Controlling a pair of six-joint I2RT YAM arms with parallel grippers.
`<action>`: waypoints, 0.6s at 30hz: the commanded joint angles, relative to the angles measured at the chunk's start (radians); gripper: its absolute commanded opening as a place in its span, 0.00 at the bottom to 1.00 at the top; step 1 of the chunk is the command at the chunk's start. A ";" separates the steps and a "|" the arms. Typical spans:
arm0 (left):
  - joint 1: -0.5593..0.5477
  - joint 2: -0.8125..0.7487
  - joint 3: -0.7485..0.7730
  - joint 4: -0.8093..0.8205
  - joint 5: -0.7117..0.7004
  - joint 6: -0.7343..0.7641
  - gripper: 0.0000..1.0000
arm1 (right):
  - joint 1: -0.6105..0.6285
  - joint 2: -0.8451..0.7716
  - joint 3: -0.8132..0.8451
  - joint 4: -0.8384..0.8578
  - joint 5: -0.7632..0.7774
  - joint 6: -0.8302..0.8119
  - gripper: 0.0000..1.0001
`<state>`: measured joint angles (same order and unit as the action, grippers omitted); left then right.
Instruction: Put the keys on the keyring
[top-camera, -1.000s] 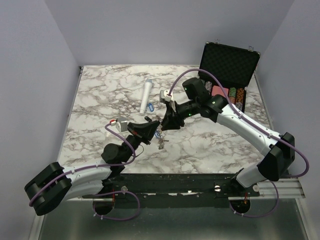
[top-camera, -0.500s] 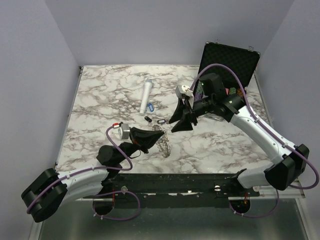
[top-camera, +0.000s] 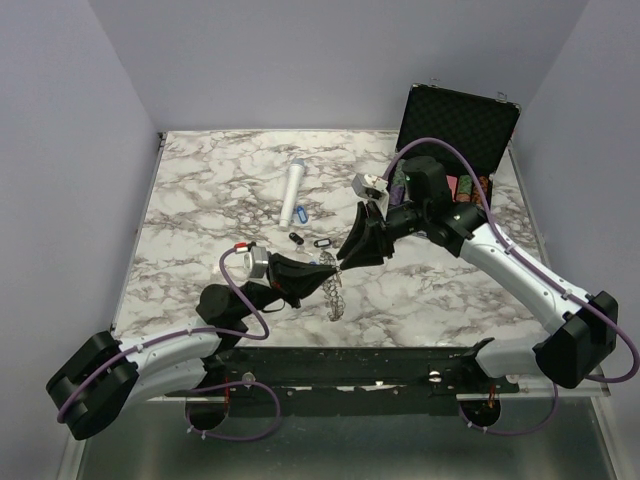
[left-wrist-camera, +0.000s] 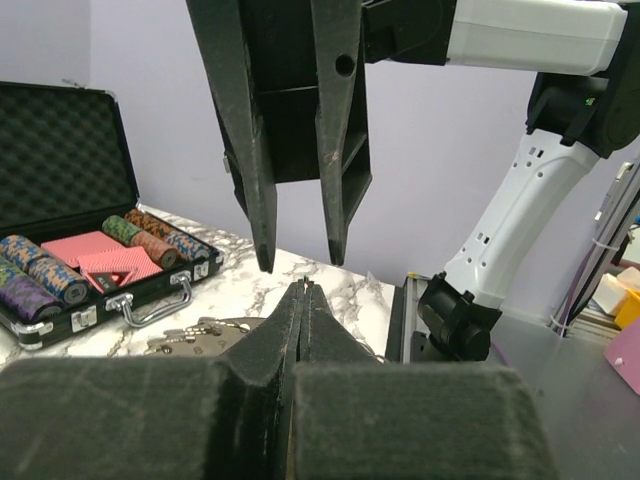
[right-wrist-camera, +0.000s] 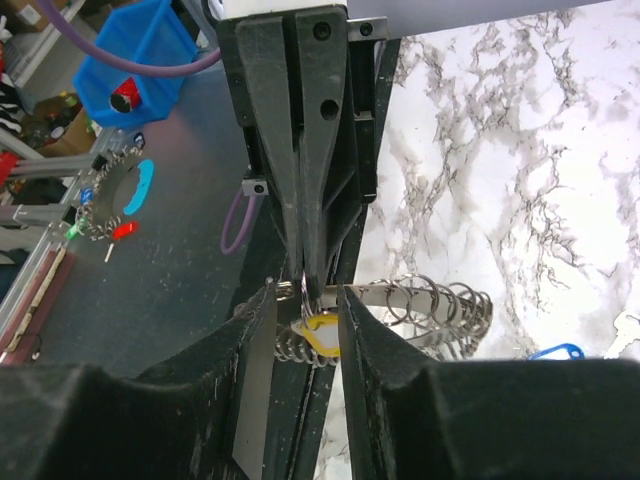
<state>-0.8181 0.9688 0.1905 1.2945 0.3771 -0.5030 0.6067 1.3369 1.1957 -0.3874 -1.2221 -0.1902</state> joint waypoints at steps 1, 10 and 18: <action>0.005 0.011 0.027 0.150 -0.009 -0.017 0.00 | 0.014 -0.013 -0.008 0.076 -0.033 0.063 0.38; 0.005 0.013 0.020 0.189 -0.049 -0.032 0.00 | 0.018 -0.008 -0.030 0.058 -0.007 0.044 0.36; 0.002 0.005 0.026 0.198 -0.086 -0.035 0.00 | 0.019 -0.010 -0.036 0.035 0.003 0.021 0.35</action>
<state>-0.8173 0.9833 0.1905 1.2934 0.3416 -0.5285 0.6205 1.3369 1.1748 -0.3397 -1.2217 -0.1577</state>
